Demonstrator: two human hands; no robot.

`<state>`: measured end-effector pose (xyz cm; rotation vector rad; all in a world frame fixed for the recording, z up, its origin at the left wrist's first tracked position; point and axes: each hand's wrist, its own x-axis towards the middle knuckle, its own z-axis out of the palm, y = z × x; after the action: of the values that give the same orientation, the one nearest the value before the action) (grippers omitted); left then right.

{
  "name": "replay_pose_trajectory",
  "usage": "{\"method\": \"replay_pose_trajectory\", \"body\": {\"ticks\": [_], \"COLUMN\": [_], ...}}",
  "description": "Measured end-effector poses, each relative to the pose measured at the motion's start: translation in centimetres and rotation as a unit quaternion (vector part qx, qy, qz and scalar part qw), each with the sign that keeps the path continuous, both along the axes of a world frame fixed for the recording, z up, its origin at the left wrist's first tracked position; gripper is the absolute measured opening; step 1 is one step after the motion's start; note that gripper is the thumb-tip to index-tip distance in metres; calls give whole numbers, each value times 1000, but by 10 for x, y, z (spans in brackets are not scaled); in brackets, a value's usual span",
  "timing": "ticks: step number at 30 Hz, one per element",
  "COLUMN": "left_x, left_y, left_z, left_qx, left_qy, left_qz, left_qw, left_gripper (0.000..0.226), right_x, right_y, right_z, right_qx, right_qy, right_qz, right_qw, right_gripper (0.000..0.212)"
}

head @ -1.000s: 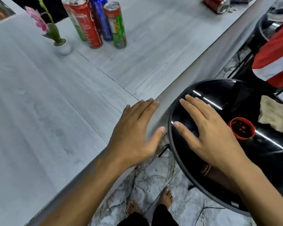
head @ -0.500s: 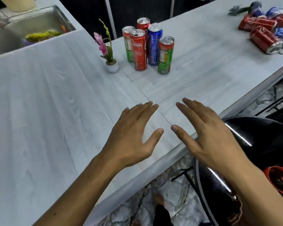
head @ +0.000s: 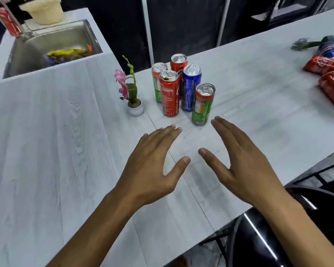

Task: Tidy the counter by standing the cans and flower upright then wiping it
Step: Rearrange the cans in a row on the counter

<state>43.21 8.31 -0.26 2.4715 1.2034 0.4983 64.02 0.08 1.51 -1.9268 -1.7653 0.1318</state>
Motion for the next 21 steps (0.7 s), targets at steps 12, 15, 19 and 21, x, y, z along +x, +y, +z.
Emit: {"method": "replay_pose_trajectory", "body": {"ticks": [12,15,19,21], "left_x": [1,1,1,2], "left_y": [35,39,44,45], "left_z": [-24,-31,-39,-43], "left_qx": [-12,-17,-23,-29], "left_qy": [-22,-20,-12,-11], "left_qz": [10,9,3,3], "left_qw": [1000,1000,1000,1000], "left_gripper": [71,72,72,74], "right_x": [34,39,44,46], "right_y": [63,77,92,99], "right_z": [-28,-36,-44,-49], "right_qx": [-5,-17,-28,-31], "right_qy": [126,136,145,144], "right_qz": [-58,-70,-76,-73], "right_qw": [990,988,986,986], "right_gripper": [88,93,96,96]}}
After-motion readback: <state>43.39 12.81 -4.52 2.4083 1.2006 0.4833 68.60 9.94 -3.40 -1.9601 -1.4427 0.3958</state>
